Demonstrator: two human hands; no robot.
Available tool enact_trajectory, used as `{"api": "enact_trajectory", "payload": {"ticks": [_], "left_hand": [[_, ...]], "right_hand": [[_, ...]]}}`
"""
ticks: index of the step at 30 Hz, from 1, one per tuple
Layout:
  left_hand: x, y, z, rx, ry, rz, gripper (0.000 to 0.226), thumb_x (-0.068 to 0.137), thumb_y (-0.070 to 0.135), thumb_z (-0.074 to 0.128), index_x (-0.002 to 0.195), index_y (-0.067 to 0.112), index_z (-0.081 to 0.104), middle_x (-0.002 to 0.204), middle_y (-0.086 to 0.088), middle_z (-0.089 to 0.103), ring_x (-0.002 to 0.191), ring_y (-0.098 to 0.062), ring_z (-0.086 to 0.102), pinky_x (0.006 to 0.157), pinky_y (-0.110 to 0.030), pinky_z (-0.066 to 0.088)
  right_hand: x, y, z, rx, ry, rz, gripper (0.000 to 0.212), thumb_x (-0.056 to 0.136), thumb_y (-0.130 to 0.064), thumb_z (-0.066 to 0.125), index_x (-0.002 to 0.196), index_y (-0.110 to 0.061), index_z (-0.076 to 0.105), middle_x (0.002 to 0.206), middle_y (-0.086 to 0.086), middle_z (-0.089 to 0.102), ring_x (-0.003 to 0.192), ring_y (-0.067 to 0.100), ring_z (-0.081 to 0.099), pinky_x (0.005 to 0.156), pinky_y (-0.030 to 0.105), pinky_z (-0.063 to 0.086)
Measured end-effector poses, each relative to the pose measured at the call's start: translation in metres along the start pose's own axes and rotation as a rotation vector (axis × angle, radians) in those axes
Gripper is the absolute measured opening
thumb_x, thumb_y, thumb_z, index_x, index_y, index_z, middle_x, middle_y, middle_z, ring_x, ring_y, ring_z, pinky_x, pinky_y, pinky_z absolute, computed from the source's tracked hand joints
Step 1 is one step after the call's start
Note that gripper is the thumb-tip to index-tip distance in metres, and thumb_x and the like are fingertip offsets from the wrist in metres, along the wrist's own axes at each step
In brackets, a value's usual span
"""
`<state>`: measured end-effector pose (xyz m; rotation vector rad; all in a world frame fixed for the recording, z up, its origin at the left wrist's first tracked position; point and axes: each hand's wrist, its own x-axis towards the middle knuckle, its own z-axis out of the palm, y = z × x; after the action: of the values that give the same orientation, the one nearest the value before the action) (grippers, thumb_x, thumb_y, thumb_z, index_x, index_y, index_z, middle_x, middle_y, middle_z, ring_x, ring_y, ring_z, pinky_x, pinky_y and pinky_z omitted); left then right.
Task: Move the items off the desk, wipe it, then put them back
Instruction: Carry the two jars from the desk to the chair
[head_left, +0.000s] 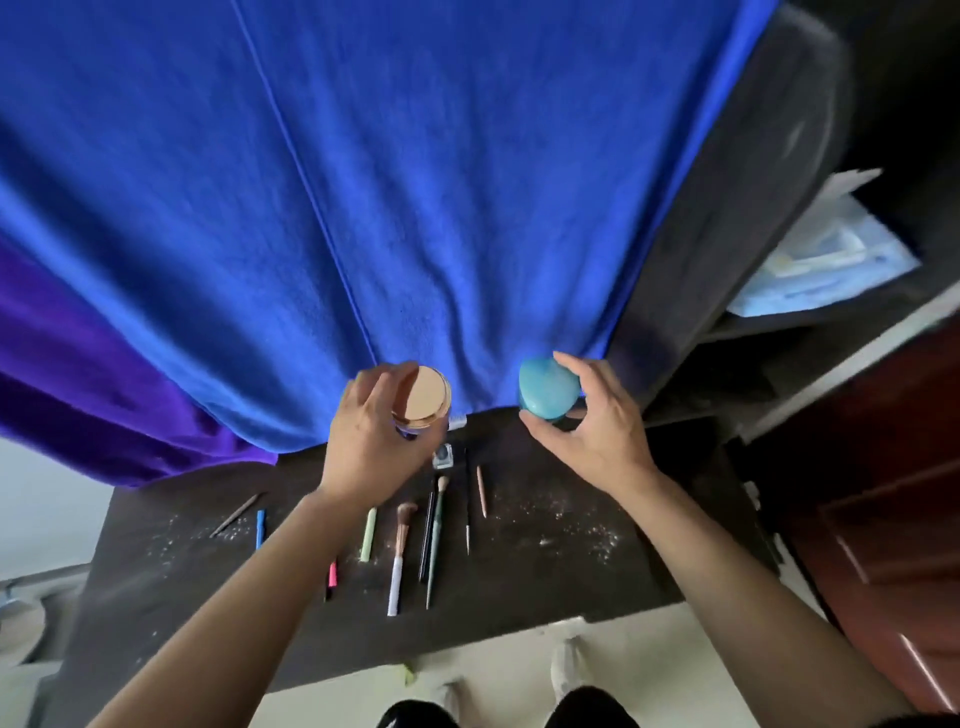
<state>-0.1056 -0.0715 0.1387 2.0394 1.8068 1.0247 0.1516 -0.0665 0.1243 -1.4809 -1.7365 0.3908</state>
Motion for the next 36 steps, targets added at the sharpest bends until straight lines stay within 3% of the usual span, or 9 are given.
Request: {"api": "enact_trajectory", "payload": {"ticks": [3,7,11,15,18,23,29,32,36], "left_hand": [[0.007,0.022,-0.007,-0.09,0.0,0.156,0.058,0.071,0.042,0.08,0.122,0.025,0.06,0.119,0.005,0.058,0.109,-0.015,0.055,0.09,-0.017,0.041],[-0.005,0.069,0.006,-0.249,-0.101,0.355,0.057,0.07,0.046,0.077,0.119,0.02,0.062,0.115,0.002,0.062,0.105,-0.013,0.056,0.09,-0.007,0.036],[-0.039,0.154,0.026,-0.406,-0.301,0.521,0.06,0.067,0.037,0.086,0.12,0.02,0.063,0.114,0.003,0.062,0.103,-0.015,0.058,0.088,-0.021,0.045],[-0.101,0.246,0.037,-0.512,-0.452,0.733,0.063,0.068,0.043,0.084,0.124,0.022,0.062,0.12,0.005,0.061,0.111,-0.012,0.055,0.093,-0.023,0.045],[-0.167,0.313,0.038,-0.593,-0.573,0.869,0.066,0.07,0.046,0.083,0.127,0.026,0.058,0.122,0.007,0.057,0.114,-0.009,0.051,0.092,-0.025,0.046],[-0.319,0.407,0.04,-0.734,-0.714,1.056,0.067,0.069,0.045,0.083,0.128,0.023,0.059,0.122,0.006,0.057,0.112,-0.011,0.053,0.091,-0.032,0.051],[-0.536,0.495,0.042,-0.789,-0.907,1.237,0.066,0.068,0.048,0.083,0.126,0.025,0.06,0.119,0.011,0.058,0.11,-0.009,0.055,0.092,-0.035,0.052],[-0.621,0.533,0.032,-0.803,-0.985,1.311,0.069,0.068,0.053,0.078,0.127,0.021,0.06,0.121,0.007,0.06,0.111,-0.011,0.054,0.092,-0.029,0.049],[-0.694,0.576,0.018,-0.773,-1.061,1.38,0.074,0.068,0.059,0.069,0.128,0.017,0.06,0.122,0.002,0.061,0.109,-0.013,0.053,0.085,-0.016,0.04]], "right_hand": [[-0.035,-0.02,-0.039,-0.047,0.182,0.022,0.075,0.069,-0.046,0.086,0.134,-0.021,0.059,0.12,-0.01,0.055,0.103,-0.006,0.058,0.084,0.008,0.051],[-0.115,-0.04,-0.098,-0.121,0.395,0.125,0.075,0.07,-0.044,0.086,0.135,-0.017,0.06,0.123,-0.005,0.057,0.111,0.002,0.06,0.08,0.014,0.056],[-0.209,-0.067,-0.174,-0.338,0.563,0.256,0.074,0.074,-0.056,0.078,0.136,-0.021,0.057,0.124,-0.009,0.055,0.111,-0.009,0.053,0.086,0.004,0.047],[-0.311,-0.102,-0.243,-0.485,0.768,0.394,0.075,0.073,-0.048,0.085,0.136,-0.018,0.058,0.124,-0.003,0.059,0.113,0.003,0.057,0.09,0.027,0.056],[-0.394,-0.129,-0.283,-0.58,0.921,0.48,0.075,0.071,-0.048,0.085,0.135,-0.02,0.058,0.123,-0.007,0.059,0.109,0.003,0.058,0.081,0.034,0.06],[-0.563,-0.174,-0.331,-0.742,1.053,0.639,0.077,0.074,-0.061,0.078,0.135,-0.02,0.057,0.122,-0.01,0.056,0.106,-0.005,0.055,0.077,0.015,0.057],[-0.78,-0.222,-0.385,-0.949,1.189,0.847,0.073,0.074,-0.054,0.082,0.132,-0.017,0.061,0.12,-0.001,0.063,0.104,0.011,0.064,0.084,0.033,0.058],[-0.865,-0.246,-0.415,-0.99,1.215,0.913,0.072,0.078,-0.06,0.074,0.134,-0.018,0.059,0.118,-0.007,0.059,0.1,-0.002,0.056,0.08,0.027,0.057],[-0.941,-0.255,-0.452,-1.002,1.251,0.962,0.073,0.077,-0.059,0.075,0.136,-0.02,0.056,0.119,-0.008,0.057,0.1,0.001,0.056,0.077,0.03,0.06]]}}
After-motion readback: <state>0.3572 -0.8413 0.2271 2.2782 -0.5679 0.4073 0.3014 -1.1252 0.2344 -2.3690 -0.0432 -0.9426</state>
